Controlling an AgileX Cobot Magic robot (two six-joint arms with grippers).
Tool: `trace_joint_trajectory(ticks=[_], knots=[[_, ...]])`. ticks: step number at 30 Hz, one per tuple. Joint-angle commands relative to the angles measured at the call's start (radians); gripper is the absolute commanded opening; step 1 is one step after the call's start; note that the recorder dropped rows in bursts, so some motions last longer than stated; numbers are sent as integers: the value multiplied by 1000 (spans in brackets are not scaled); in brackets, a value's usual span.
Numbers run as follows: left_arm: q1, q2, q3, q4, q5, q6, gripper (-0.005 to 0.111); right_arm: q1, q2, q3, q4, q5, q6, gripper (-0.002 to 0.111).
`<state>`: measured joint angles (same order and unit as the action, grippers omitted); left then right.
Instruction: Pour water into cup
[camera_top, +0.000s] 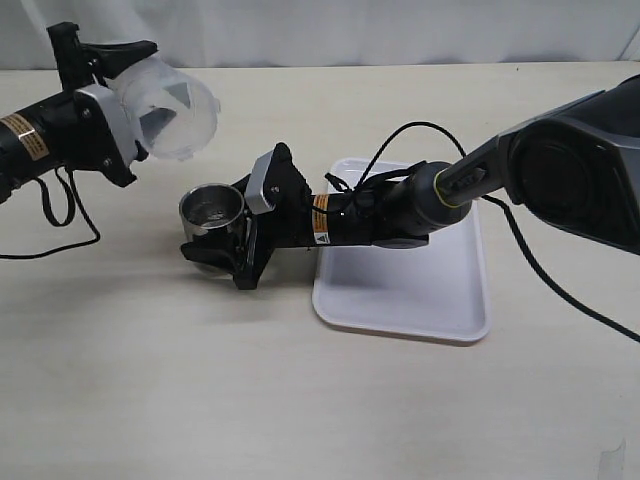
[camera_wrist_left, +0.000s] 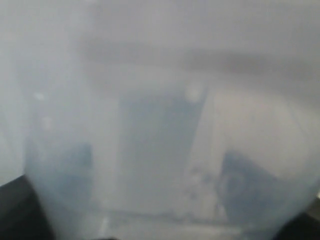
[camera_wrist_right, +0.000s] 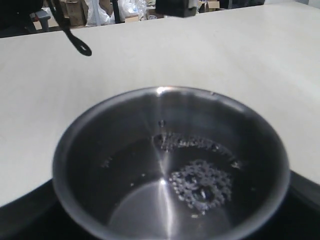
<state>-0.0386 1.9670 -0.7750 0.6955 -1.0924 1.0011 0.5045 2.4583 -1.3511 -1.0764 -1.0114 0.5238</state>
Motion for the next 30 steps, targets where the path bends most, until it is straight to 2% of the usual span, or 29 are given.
trace_joint_trajectory(ticks=[1, 3, 6, 7, 9, 15, 19, 27, 30], knots=[[-9, -4, -7, -116, -63, -481, 0, -3, 3, 2, 18, 15, 12, 4], [-9, -4, -9, -190, -74, -766, 0, -3, 3, 2, 20, 15, 12, 4], [-9, -4, -26, -300, -13, -1018, 0, -3, 3, 2, 19, 15, 8, 4], [-7, -4, -50, -303, 85, -1141, 0, -3, -2, 2, 22, 17, -10, 4], [-7, -3, -88, -254, 207, -1247, 0, -3, -26, 2, 22, 21, -48, 4], [-7, 91, -99, -237, 175, -1377, 0, -15, -124, 2, 22, 75, -48, 4], [-7, 157, -101, -237, 100, -1373, 0, -57, -181, 2, 17, 69, -3, 4], [-7, 160, -101, -216, 95, -1368, 0, -170, -259, 62, 13, 65, 23, 4], [-9, 160, -111, -148, 78, -1358, 0, -224, -277, 110, 15, 64, 23, 4]])
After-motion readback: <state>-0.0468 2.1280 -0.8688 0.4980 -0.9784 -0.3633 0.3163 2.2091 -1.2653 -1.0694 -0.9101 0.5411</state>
